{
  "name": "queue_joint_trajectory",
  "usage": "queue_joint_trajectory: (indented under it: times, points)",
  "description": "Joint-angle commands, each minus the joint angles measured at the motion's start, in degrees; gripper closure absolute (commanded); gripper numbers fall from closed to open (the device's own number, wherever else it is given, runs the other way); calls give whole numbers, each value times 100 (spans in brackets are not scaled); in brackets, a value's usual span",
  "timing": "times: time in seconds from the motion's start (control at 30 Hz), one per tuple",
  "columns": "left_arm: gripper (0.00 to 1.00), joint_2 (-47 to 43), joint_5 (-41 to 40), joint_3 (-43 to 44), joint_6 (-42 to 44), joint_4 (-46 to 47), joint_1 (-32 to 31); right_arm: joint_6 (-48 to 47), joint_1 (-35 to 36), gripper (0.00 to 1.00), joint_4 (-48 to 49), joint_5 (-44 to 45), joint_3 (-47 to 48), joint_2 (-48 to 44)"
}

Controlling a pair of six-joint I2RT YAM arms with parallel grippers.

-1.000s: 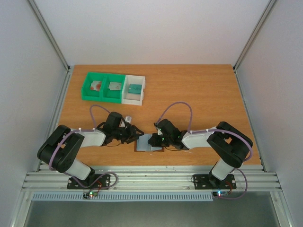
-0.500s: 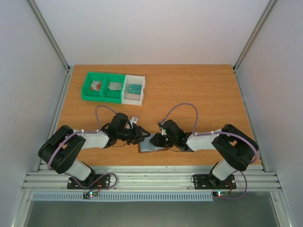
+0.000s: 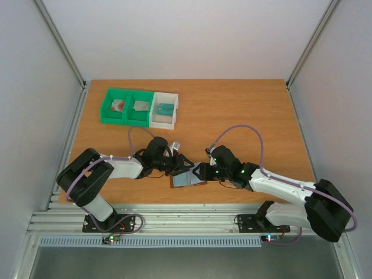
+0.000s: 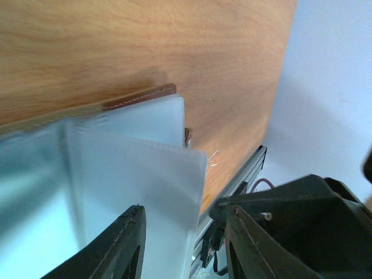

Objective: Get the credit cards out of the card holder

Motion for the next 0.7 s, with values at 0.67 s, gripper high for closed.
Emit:
queue_joint_trajectory:
  times: [0.67]
  points:
    - [48,-1274,-1406,-41,605,-1676,44,-180,8,68,-197,-399,340,278]
